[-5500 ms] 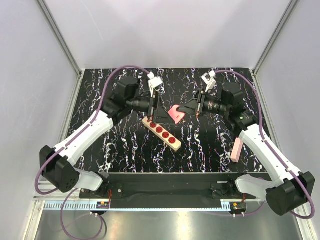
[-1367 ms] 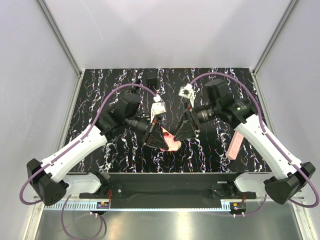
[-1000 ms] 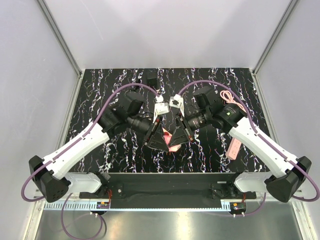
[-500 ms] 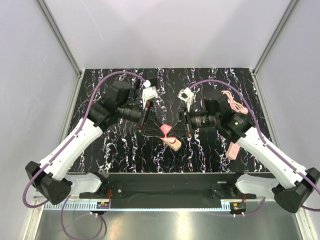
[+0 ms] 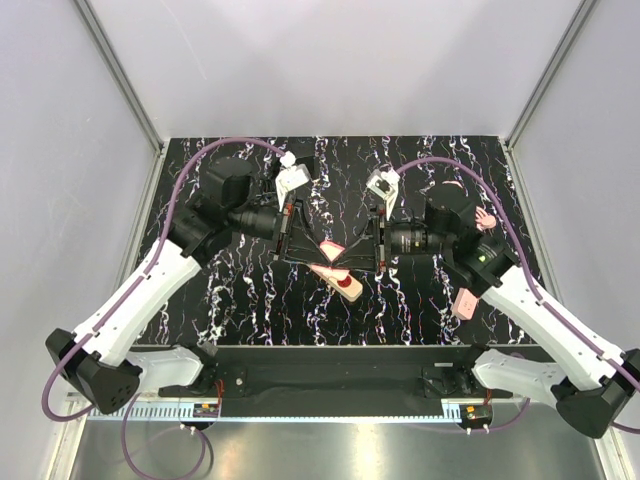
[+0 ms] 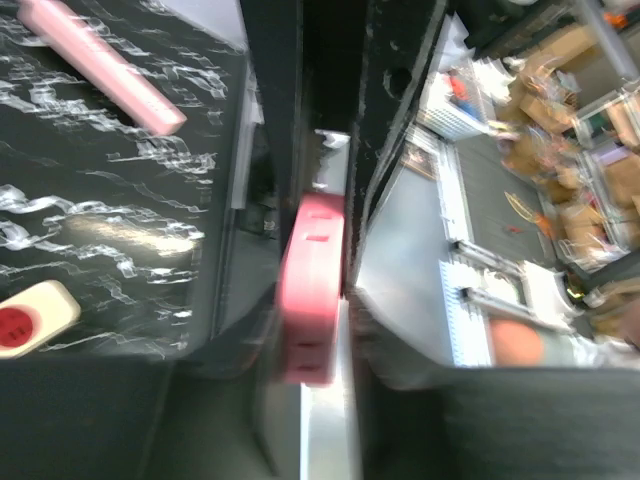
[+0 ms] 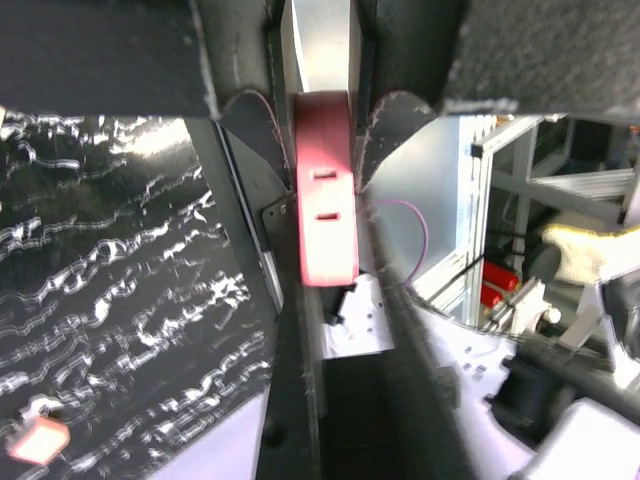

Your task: Insert the plug

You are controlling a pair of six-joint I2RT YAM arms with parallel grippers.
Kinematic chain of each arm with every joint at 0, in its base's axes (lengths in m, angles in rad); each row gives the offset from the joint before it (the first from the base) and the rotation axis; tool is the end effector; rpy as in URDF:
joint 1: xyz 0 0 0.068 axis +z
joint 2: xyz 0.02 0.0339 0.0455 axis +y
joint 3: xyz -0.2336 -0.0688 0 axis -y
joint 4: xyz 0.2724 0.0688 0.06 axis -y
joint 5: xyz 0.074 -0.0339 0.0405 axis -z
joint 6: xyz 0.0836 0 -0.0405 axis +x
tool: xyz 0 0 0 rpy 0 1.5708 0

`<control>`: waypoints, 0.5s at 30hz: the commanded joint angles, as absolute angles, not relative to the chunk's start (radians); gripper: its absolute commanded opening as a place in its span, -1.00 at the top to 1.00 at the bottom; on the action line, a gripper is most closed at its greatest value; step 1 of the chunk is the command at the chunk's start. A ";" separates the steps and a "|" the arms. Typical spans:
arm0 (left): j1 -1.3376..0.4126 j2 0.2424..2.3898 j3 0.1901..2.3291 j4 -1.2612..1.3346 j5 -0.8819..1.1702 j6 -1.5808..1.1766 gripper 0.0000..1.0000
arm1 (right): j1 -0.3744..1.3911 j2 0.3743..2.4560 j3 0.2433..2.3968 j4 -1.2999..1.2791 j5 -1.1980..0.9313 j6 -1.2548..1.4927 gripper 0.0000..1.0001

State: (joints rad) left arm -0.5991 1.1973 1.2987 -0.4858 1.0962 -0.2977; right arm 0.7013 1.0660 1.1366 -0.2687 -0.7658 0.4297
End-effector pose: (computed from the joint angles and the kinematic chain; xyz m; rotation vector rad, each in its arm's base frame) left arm 0.2089 -0.2327 0.3762 1.0775 1.7928 -1.6294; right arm 0.1965 0.2418 0.3706 -0.8628 1.7658 1.4540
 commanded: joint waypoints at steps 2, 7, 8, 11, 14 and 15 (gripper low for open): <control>-0.597 1.160 1.302 -0.380 1.147 -0.356 0.99 | 0.701 1.017 1.121 -0.149 -0.788 0.480 1.00; -0.597 1.144 1.292 -0.331 1.175 -0.390 1.00 | 0.703 1.037 1.115 -0.149 -0.934 0.482 0.13; -0.597 1.143 1.295 -0.328 1.180 -0.388 1.00 | 0.701 1.043 1.123 -0.181 -0.963 0.465 -0.02; -0.597 1.143 1.290 -0.325 1.198 -0.380 1.00 | 0.701 1.089 1.195 -0.359 -1.025 0.361 -0.36; -0.598 1.147 1.279 -0.331 1.201 -0.376 1.00 | 0.703 1.152 1.285 -0.510 -1.022 0.279 -0.40; -0.600 1.150 1.278 -0.336 1.200 -0.368 1.00 | 0.701 1.166 1.307 -0.538 -1.013 0.269 -0.39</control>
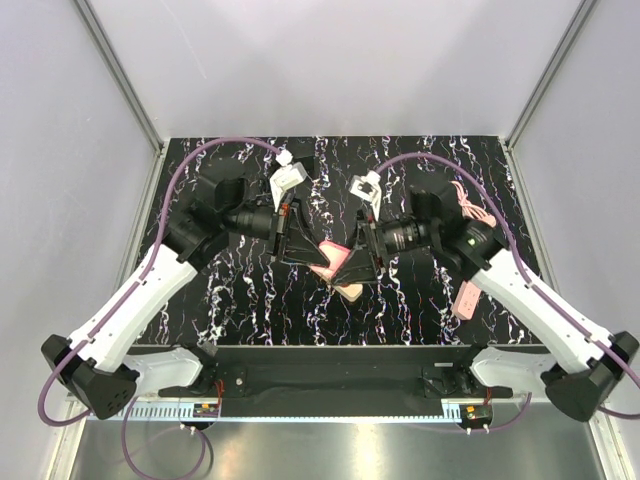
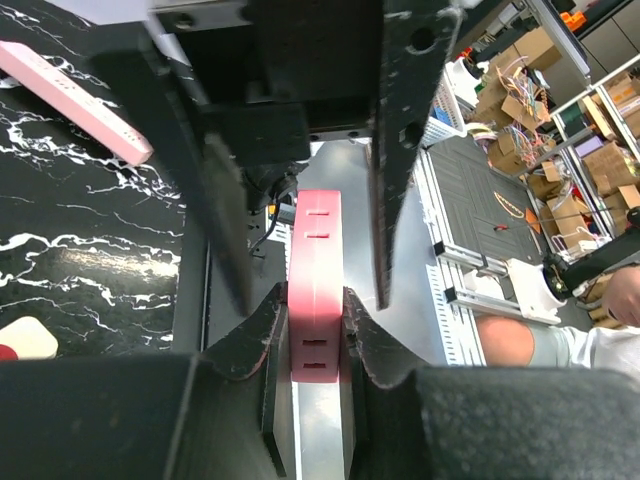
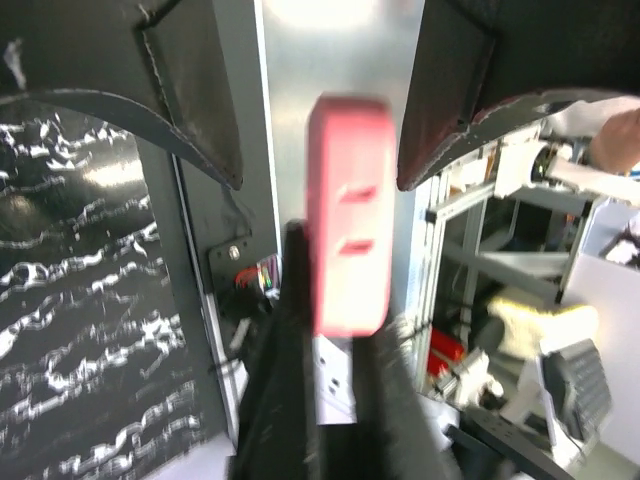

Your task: Insert the plug

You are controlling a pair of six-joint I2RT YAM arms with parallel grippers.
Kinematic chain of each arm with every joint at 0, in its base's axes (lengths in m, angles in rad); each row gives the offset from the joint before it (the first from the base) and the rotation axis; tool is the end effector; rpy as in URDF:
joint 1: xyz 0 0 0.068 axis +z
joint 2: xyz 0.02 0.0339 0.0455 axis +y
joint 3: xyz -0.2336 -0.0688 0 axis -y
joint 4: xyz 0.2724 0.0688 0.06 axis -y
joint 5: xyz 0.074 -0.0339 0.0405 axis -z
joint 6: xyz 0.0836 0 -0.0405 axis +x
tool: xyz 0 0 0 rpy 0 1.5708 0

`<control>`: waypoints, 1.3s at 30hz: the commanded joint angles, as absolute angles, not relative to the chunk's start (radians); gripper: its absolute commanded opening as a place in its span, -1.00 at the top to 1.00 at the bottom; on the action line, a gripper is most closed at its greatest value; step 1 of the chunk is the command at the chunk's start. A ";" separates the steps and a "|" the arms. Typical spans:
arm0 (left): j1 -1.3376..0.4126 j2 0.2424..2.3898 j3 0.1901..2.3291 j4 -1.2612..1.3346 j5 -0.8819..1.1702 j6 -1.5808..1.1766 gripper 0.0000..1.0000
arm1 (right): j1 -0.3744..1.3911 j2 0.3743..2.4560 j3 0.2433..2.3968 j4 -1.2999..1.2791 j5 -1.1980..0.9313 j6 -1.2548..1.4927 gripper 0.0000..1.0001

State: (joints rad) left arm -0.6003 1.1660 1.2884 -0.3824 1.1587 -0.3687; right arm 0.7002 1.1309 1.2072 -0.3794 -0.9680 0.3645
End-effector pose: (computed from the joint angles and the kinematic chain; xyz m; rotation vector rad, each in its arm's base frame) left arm 0.2001 -0.2298 0.3934 1.1116 1.6900 -1.6933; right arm 0.1877 0.2482 0.3692 -1.0580 1.7787 1.5946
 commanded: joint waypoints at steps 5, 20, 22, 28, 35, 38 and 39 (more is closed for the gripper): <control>-0.611 1.177 1.305 -0.463 1.175 -0.285 1.00 | 0.703 1.259 1.431 -0.722 -0.956 0.163 -0.08; -0.614 1.219 1.338 -0.601 1.115 -0.186 1.00 | 0.721 1.312 1.473 -0.792 -0.979 0.123 -0.01; -0.615 1.226 1.342 -0.603 1.112 -0.187 1.00 | 0.730 1.308 1.467 -0.787 -0.977 0.123 -0.06; -0.627 1.232 1.356 -0.603 1.101 -0.190 1.00 | 0.767 1.335 1.471 -0.787 -0.940 0.130 -0.01; -0.629 1.235 1.358 -0.604 1.100 -0.196 1.00 | 0.796 1.353 1.468 -0.787 -0.908 0.133 0.23; -0.629 1.235 1.358 -0.604 1.100 -0.196 1.00 | 0.804 1.351 1.460 -0.781 -0.905 0.132 0.19; -0.629 1.236 1.356 -0.604 1.100 -0.196 1.00 | 0.805 1.348 1.457 -0.778 -0.907 0.132 0.17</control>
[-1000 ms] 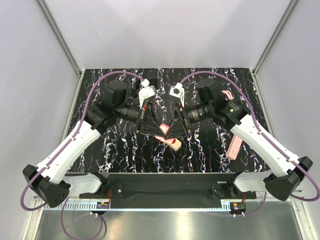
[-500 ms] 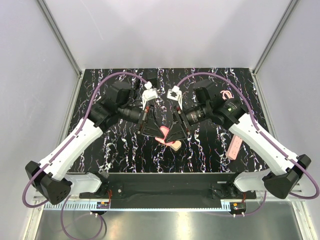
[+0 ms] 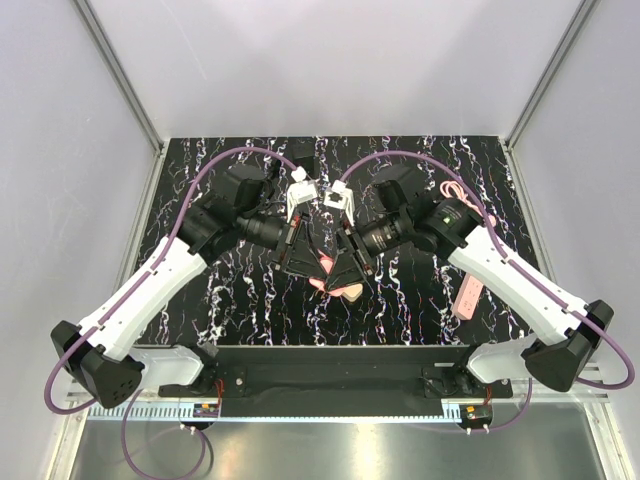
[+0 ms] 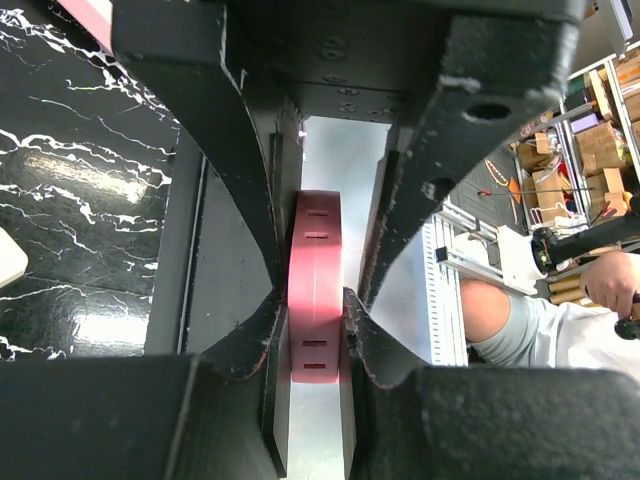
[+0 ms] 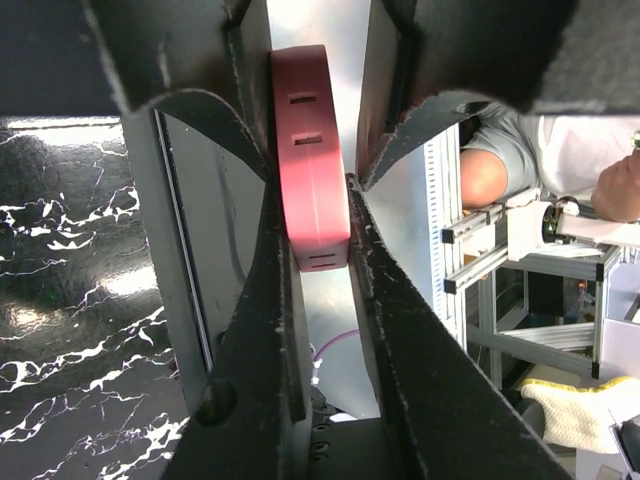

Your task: Insert the plug

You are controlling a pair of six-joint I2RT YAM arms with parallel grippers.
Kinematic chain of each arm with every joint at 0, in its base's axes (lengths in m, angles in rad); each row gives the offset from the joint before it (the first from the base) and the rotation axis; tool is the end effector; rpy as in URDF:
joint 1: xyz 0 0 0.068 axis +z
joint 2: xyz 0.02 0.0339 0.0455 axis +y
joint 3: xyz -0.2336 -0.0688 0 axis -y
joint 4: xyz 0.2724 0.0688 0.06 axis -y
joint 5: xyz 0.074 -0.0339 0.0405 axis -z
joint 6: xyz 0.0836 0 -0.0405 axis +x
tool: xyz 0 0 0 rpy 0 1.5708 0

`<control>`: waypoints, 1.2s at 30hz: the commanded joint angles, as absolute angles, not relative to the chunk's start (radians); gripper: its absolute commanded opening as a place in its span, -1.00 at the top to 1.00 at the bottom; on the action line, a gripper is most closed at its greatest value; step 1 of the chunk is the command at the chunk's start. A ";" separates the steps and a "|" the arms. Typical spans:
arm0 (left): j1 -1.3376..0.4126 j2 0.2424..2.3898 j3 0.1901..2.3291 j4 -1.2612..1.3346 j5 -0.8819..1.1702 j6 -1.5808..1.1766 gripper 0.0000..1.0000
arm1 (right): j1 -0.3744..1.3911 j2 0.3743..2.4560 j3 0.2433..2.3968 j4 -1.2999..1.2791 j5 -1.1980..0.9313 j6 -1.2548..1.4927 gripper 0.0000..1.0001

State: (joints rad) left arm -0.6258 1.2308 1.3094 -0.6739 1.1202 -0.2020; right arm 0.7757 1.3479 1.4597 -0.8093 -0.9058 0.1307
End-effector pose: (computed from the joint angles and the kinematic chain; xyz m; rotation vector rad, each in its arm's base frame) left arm 0.1994 -0.2369 0.3530 1.1359 1.9251 -1.6702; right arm 0.1885 0.2771 0.3507 -1.2336 2.0311 1.4874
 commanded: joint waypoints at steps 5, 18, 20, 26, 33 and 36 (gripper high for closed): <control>-0.629 1.239 1.356 -0.606 1.098 -0.193 1.00 | 0.807 1.335 1.442 -0.772 -0.896 0.133 0.13; -0.609 1.239 1.359 -0.634 0.967 -0.201 -0.16 | 0.805 1.284 1.399 -0.756 -0.707 0.163 1.00; -0.577 1.233 1.362 -0.632 0.885 -0.225 -0.51 | 0.805 1.276 1.388 -0.770 -0.609 0.185 1.00; -0.473 1.221 1.344 -0.652 0.557 -0.319 -0.58 | 0.582 1.243 1.292 -0.885 -0.451 0.308 1.00; -0.494 1.183 1.282 -0.681 0.405 -0.299 -0.51 | 0.006 1.265 1.155 -1.144 -0.078 0.322 1.00; -0.535 1.149 1.246 -0.670 0.364 -0.302 -0.53 | -0.124 1.266 1.158 -1.138 -0.011 0.371 1.00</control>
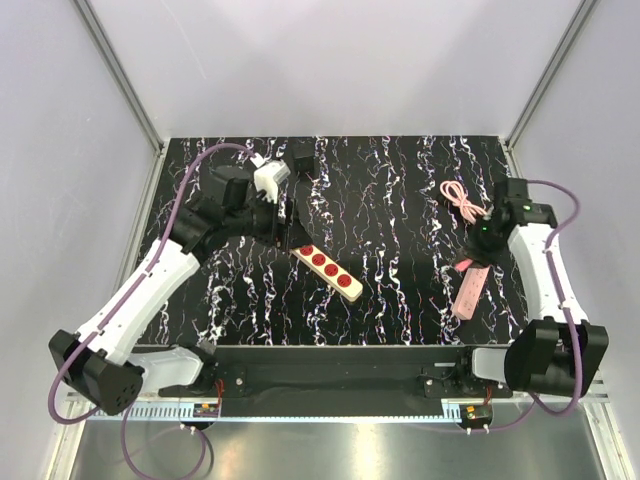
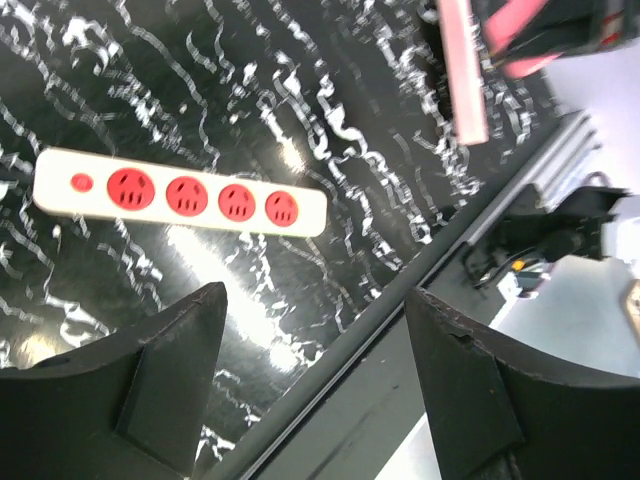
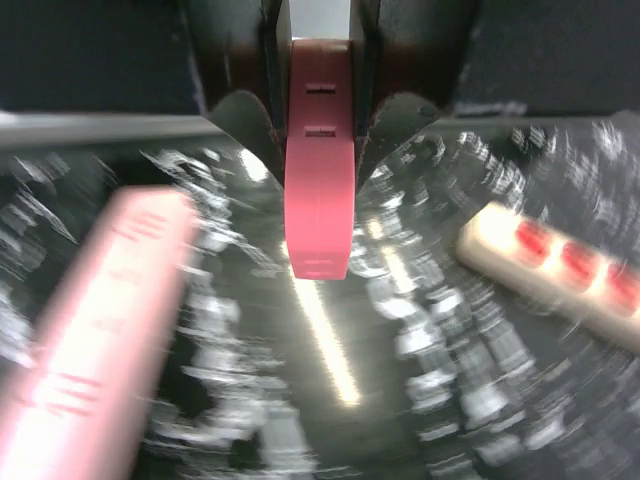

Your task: Insert the plug

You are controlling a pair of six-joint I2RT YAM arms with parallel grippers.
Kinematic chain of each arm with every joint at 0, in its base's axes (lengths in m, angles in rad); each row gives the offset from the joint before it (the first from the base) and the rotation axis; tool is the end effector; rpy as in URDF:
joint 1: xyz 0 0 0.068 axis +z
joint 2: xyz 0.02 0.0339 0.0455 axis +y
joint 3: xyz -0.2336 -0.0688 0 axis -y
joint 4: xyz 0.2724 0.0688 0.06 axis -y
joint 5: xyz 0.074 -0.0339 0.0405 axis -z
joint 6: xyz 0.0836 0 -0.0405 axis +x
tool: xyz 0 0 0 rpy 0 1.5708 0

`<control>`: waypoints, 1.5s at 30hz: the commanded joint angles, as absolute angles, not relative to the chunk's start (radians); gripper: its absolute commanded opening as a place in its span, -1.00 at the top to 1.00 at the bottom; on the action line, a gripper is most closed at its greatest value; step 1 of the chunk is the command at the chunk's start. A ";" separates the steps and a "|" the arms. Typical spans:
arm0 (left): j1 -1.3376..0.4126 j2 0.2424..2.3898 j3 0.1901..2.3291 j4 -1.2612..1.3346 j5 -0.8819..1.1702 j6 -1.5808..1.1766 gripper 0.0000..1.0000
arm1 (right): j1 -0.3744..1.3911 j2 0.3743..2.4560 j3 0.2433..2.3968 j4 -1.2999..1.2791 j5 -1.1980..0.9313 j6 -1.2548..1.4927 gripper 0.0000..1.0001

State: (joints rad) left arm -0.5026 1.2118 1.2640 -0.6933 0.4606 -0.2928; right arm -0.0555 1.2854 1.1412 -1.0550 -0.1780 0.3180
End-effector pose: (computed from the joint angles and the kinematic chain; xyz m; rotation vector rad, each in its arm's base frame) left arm 0.2679 -0.1897 0.3173 0.5062 2.2430 -0.9372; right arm 0.2895 -0.0013 0.2123 0.4703 2.7402 0.3143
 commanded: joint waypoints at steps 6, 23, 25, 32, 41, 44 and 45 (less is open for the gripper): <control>-0.575 1.144 1.145 -0.614 0.370 -0.287 -0.55 | -0.325 1.371 1.111 -1.034 0.020 0.396 1.00; -0.607 1.085 0.974 -0.495 0.420 -0.293 -0.83 | -0.373 1.491 1.023 -0.726 -0.097 0.262 1.00; -0.610 1.088 0.974 -0.494 0.423 -0.293 -0.83 | -0.376 1.483 1.020 -0.727 -0.090 0.246 1.00; -0.614 1.098 0.979 -0.494 0.433 -0.295 -0.85 | -0.382 1.522 1.040 -0.744 -0.132 0.219 1.00; -0.614 1.109 0.973 -0.483 0.446 -0.304 -0.86 | -0.382 1.548 1.043 -0.808 -0.158 0.244 1.00; -0.615 1.112 0.971 -0.482 0.451 -0.305 -0.87 | -0.377 1.557 1.034 -0.805 -0.150 0.262 1.00; -0.615 1.111 0.969 -0.480 0.453 -0.305 -0.87 | -0.373 1.569 1.038 -0.810 -0.143 0.265 1.00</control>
